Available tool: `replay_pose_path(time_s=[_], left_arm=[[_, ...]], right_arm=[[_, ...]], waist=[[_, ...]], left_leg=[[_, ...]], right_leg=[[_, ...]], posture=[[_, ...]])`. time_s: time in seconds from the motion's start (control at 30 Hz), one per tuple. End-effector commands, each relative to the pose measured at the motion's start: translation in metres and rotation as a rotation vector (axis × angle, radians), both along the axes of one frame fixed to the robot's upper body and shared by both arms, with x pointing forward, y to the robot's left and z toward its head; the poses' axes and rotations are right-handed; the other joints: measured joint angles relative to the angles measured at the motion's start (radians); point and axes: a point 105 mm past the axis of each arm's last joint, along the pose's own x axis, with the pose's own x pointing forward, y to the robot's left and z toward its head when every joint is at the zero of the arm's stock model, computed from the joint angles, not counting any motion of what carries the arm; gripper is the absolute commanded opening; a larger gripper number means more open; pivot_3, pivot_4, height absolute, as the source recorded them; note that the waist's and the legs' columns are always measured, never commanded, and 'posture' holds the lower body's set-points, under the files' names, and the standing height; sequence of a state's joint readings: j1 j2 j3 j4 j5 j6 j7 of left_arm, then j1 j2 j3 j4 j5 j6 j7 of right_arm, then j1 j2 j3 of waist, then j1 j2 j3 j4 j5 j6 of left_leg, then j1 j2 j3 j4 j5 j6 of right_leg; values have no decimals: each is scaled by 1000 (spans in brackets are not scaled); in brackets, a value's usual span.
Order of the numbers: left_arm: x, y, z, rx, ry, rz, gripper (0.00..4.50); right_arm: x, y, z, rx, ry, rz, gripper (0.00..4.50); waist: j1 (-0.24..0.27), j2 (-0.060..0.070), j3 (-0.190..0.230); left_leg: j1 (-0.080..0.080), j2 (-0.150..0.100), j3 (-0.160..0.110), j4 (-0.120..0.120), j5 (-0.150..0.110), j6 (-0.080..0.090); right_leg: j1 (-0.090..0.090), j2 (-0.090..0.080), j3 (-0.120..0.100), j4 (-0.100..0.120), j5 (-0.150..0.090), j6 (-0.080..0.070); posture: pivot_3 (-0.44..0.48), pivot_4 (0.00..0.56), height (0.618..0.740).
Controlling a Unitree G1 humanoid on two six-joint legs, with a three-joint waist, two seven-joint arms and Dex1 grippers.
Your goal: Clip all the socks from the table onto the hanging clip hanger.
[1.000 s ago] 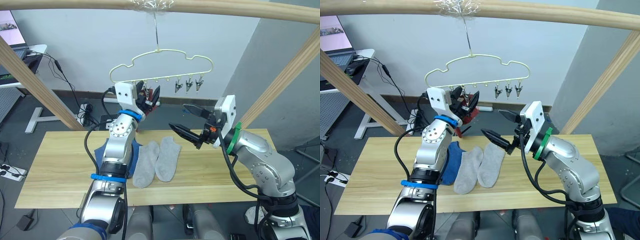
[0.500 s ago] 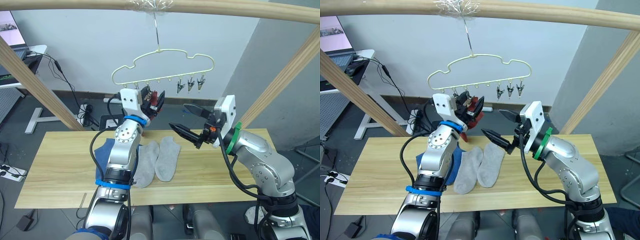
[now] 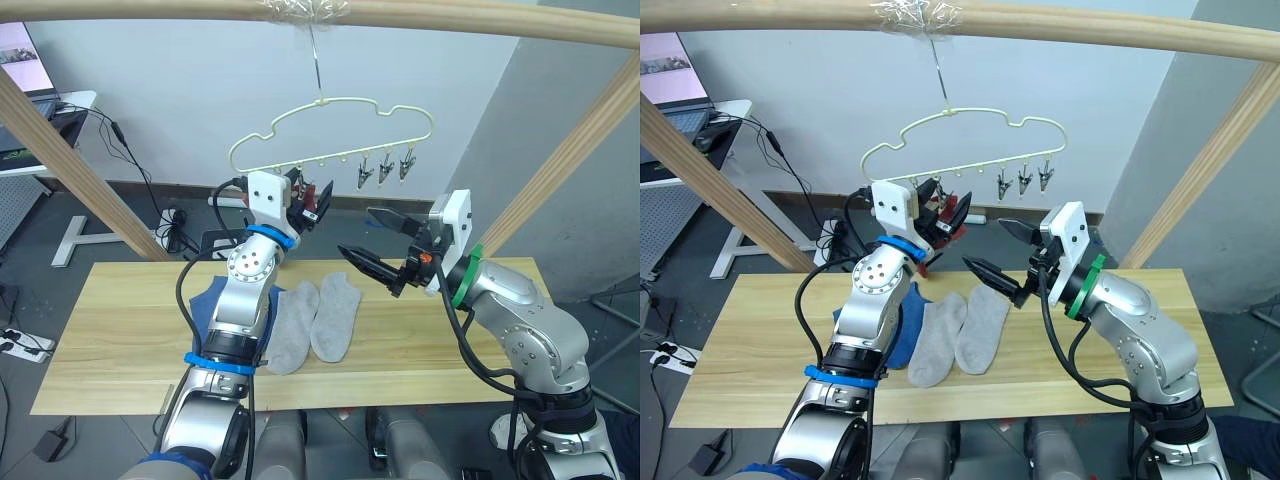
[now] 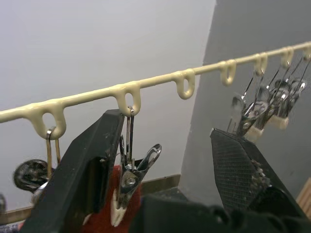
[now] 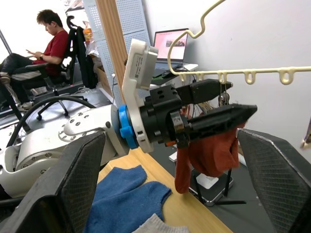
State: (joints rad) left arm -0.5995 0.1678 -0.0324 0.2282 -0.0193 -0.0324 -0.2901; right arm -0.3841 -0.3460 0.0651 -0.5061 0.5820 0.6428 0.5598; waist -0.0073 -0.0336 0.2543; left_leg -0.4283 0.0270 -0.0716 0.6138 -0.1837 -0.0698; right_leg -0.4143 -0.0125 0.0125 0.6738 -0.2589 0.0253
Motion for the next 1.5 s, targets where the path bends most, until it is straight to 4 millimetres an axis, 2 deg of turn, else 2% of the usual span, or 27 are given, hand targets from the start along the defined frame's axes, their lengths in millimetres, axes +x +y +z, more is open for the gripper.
replay_pose_path(time_s=[0.03, 0.13, 0.27, 0.5, 0.73, 1.03, 1.27, 1.5], left_arm=[[-3, -2, 13, 19, -68, 7, 3198], [-1, 0, 13, 27, -66, 20, 2634], [0, 1, 14, 17, -64, 24, 1431], [1, 1, 15, -10, -53, 18, 1431], [1, 5, 12, -111, -9, 27, 1431], [-7, 31, 22, -239, -16, 113, 1431], [-21, 26, 11, -234, 30, 95, 1431], [-15, 21, 3, -230, 67, 73, 1431]], right_arm=[[-5, 1, 13, 26, -43, 14, 4486], [-4, 1, 13, 27, -41, 15, 4500], [-4, 1, 13, 29, -40, 15, 4500], [-4, 0, 13, 29, -38, 13, 4500], [-4, 0, 13, 27, -37, 12, 4500], [-5, -1, 12, 23, -33, 12, 4500], [-4, -1, 12, 20, -30, 15, 4500], [-4, -1, 12, 16, -28, 20, 4500]], waist=[[0, 0, 0], [0, 0, 0], [0, 0, 0], [0, 0, 0], [-1, 0, 0], [-1, 0, 0], [-1, 0, 0], [0, 0, 0]], left_leg=[[0, 0, 0, 0, 0, 0], [1, 0, 0, 0, 0, 0], [1, 0, 0, 0, 0, 0], [1, 0, 0, 0, 0, 0], [1, 0, 0, 0, 0, 0], [1, 0, 0, 0, 0, 0], [2, 0, 1, 0, 0, 0], [2, 0, 1, 0, 1, 0]], right_leg=[[0, 0, 0, 0, 0, 0], [0, 0, 0, 2, 0, 0], [0, 0, 1, 2, 0, 0], [0, 0, 1, 2, 0, 0], [0, 0, 1, 2, 0, 0], [0, 0, 1, 2, 0, 0], [0, 0, 1, 2, 0, 0], [0, 0, 1, 3, 0, 0]], posture=[[15, 238, 740], [17, 238, 740], [16, 237, 740], [14, 237, 740], [13, 237, 740], [14, 240, 740], [24, 243, 740], [26, 245, 740]])
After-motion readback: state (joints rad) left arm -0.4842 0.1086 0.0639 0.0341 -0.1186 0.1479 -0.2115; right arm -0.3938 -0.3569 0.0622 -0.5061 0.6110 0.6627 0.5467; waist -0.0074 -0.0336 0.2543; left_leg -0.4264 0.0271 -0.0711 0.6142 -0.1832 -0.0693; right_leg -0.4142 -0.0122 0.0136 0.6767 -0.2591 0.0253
